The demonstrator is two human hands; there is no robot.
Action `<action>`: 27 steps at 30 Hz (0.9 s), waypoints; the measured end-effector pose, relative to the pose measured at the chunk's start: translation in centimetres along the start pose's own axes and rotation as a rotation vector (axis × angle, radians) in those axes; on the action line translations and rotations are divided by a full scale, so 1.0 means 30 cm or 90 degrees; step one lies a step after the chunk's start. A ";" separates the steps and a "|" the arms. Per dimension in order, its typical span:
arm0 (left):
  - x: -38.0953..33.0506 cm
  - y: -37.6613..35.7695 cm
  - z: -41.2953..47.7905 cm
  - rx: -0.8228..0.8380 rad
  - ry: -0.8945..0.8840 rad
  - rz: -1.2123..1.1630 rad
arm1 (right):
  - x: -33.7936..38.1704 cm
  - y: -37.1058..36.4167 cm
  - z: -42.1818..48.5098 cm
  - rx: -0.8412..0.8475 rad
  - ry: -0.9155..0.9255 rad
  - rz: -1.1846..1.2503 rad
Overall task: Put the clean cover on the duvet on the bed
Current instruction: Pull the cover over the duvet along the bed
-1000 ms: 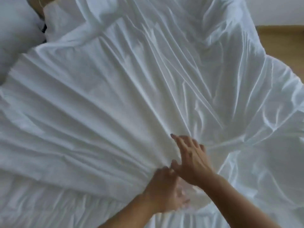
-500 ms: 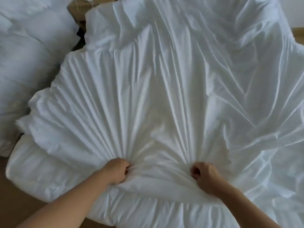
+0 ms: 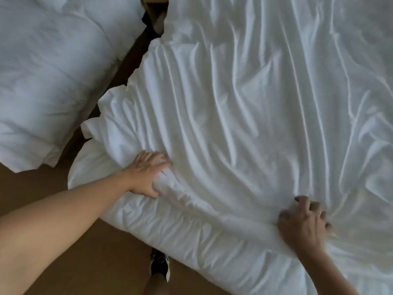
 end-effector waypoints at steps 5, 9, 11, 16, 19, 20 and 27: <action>0.453 0.025 0.096 -0.242 0.097 0.046 | 0.672 -0.230 -0.263 -0.048 0.318 0.125; 0.726 0.025 0.116 -0.378 0.229 -0.020 | 1.238 -0.433 -0.314 -0.047 0.456 0.110; 0.818 -0.010 0.104 -0.376 0.347 -0.199 | 1.437 -0.500 -0.311 -0.055 0.429 0.078; 0.915 -0.105 0.054 -0.438 0.366 -0.408 | 1.729 -0.598 -0.290 -0.055 0.423 -0.009; 0.965 -0.158 0.015 -0.430 0.372 -0.437 | 1.789 -0.624 -0.307 -0.034 0.410 -0.025; 0.985 -0.173 0.007 -0.417 0.372 -0.429 | 1.802 -0.628 -0.321 -0.035 0.409 -0.024; 1.086 -0.233 -0.055 -0.298 0.303 -0.481 | 1.819 -0.650 -0.487 -0.092 0.367 0.018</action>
Point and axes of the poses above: each hand's wrist, its own z-axis towards the middle knuckle, its own y-axis out of the back of the hand, x = y × z, the point moved 1 cm from there along z, towards the middle knuckle, and after that the axes turned 10 degrees about -x, right-handed, at the moved point
